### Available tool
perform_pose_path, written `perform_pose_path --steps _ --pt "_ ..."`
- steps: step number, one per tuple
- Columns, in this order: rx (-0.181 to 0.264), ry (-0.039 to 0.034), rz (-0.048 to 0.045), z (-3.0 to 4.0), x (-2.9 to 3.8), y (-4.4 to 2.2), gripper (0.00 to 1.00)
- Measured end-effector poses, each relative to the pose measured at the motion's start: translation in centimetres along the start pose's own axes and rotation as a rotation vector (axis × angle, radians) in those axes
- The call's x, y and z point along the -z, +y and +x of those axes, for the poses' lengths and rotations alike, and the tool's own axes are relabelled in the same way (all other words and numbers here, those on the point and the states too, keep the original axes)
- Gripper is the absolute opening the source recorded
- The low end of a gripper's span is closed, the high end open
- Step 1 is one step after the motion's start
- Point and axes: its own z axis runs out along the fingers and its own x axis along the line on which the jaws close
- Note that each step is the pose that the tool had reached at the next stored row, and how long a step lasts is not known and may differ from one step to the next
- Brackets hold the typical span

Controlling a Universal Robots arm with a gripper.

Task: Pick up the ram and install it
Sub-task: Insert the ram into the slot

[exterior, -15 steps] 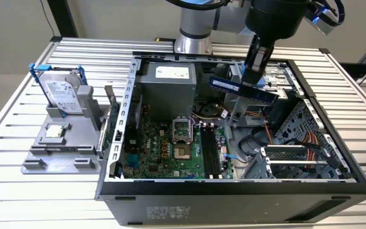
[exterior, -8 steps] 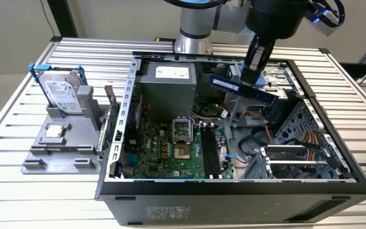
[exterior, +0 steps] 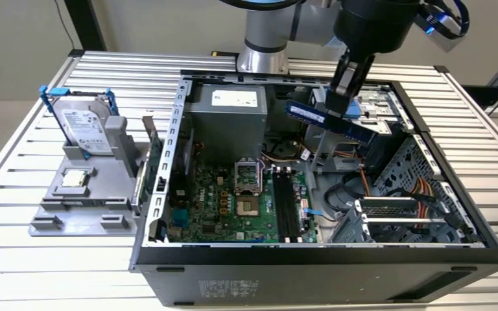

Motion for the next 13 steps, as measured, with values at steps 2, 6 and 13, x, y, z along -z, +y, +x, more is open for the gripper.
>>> perform_pose_path --steps 2,6,13 --pt "-0.016 0.0002 -0.0004 0.0 0.0 0.0 0.0" --pt "-0.046 0.0002 -0.0014 0.0 0.0 0.0 0.0" --pt "-0.099 0.0004 -0.0029 0.0 0.0 0.0 0.0"
